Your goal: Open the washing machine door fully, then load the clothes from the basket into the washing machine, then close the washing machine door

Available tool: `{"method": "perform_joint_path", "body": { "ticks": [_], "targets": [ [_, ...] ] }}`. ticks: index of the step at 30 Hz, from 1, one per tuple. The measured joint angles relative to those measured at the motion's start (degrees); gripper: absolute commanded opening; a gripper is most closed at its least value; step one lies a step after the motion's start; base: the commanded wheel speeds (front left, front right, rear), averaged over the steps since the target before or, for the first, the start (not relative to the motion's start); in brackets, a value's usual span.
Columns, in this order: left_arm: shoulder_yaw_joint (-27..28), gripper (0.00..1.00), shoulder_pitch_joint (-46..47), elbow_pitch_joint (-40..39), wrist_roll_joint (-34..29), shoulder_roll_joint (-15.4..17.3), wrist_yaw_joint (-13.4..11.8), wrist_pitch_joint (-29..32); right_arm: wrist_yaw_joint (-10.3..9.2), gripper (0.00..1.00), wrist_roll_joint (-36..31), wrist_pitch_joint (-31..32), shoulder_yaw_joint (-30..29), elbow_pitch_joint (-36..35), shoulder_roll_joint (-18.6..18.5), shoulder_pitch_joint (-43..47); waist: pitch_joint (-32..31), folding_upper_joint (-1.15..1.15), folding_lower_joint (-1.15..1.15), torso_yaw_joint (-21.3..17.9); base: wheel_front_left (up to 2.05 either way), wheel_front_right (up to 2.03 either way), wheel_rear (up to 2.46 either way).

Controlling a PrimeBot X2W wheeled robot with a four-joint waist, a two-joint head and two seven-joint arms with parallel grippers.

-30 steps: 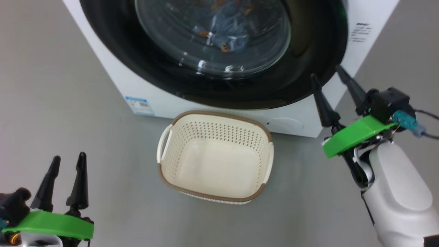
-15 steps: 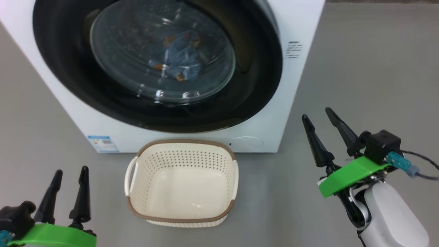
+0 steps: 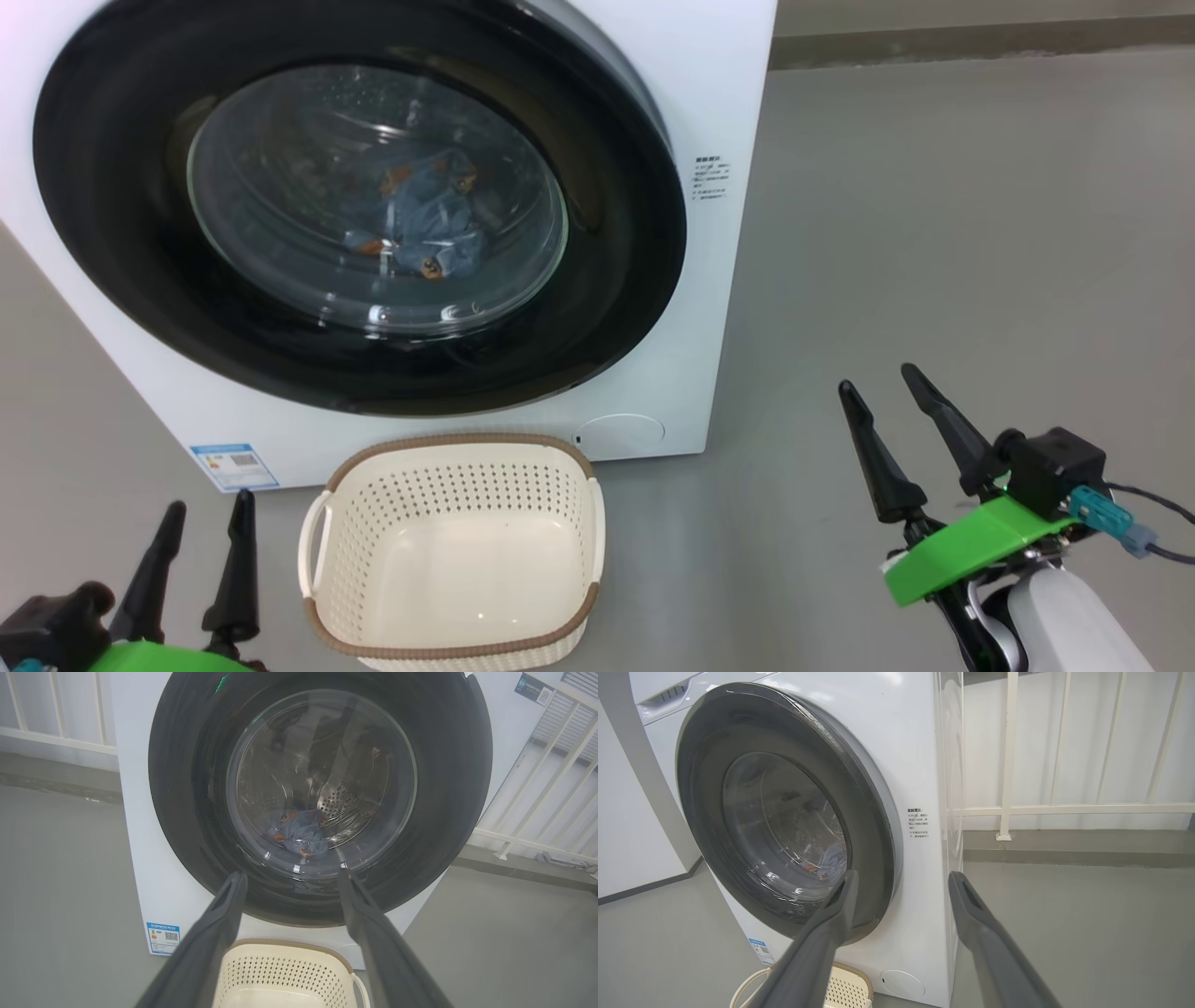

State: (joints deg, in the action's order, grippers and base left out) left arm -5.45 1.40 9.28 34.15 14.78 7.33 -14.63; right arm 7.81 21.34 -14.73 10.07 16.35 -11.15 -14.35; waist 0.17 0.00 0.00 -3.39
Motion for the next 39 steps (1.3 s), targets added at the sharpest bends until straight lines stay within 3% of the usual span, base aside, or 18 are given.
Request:
{"method": "perform_joint_path", "body": {
  "ticks": [39],
  "targets": [
    [-0.74,1.00,-0.47,0.42,-0.03,-0.34,-0.09,0.00,0.00,1.00,-0.51,0.00,-2.69,-1.15,1.26,2.82,-0.90,0.00,0.00,0.09,0.00,0.00,0.00]
  ]
}}
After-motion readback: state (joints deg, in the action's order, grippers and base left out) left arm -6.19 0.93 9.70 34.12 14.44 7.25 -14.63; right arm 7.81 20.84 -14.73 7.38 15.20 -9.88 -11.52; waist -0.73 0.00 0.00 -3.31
